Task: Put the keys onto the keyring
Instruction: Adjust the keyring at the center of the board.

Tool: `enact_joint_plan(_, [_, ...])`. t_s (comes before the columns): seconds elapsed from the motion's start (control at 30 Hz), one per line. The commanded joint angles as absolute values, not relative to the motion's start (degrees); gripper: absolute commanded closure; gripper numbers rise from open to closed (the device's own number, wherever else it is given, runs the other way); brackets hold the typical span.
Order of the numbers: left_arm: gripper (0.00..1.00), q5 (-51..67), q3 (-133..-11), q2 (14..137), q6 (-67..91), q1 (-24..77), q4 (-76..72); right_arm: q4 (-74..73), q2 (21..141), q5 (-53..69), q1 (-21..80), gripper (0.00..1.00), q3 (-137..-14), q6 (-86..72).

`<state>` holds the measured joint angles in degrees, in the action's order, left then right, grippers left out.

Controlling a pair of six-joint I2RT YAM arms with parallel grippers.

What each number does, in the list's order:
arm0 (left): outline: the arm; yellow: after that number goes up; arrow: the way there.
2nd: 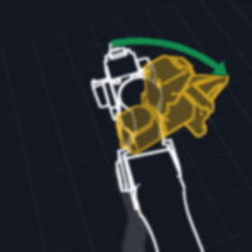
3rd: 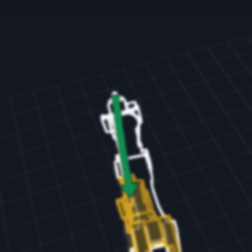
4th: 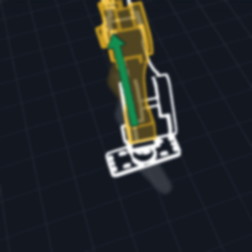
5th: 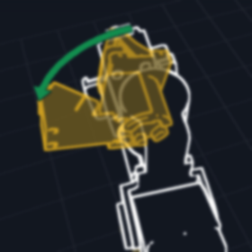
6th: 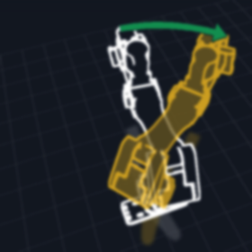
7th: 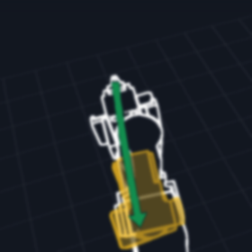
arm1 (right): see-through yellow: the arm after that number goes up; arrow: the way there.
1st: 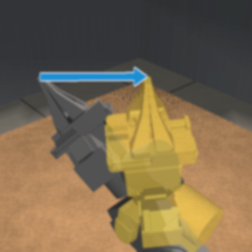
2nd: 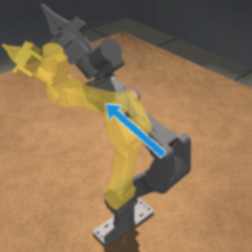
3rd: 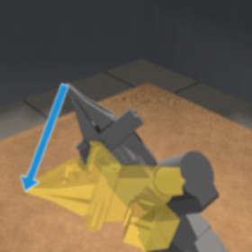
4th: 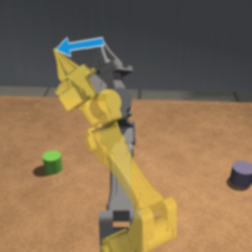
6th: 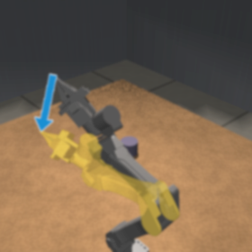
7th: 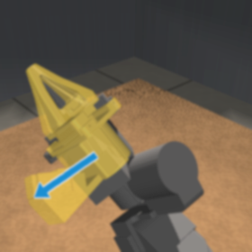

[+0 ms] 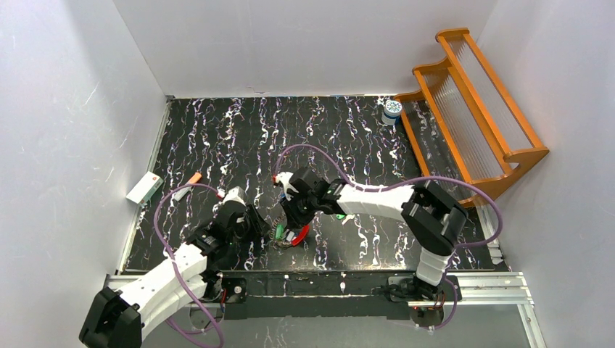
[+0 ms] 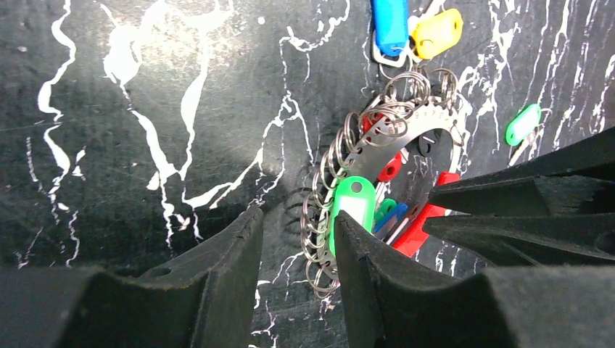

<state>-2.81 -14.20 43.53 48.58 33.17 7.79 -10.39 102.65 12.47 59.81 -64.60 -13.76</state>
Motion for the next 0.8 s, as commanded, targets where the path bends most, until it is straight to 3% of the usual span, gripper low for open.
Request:
enact_joint_plan(0.0, [0.62, 1.4, -12.3, 44.2, 48.3, 33.3, 3.5, -10.1, 99.7, 10.0, 59.9, 0.71, -61.5, -15.1])
enact_joint_plan(0.27, [0.66, 7.5, -10.0, 50.2, 50.6, 33.4, -5.1, -11.3, 100.8, 10.5, 57.0, 0.74, -59.4, -17.9])
enact_joint_plan(0.5, [0.78, 11.1, -8.4, 56.0, 52.8, 33.6, -14.6, -9.7, 103.3, 12.7, 52.2, 0.75, -58.6, -18.0])
enact_joint_plan(0.77, [0.82, 12.7, -9.1, 62.4, 53.9, 35.0, -21.1, -9.2, 111.0, 15.8, 46.3, 0.76, -64.5, -15.2])
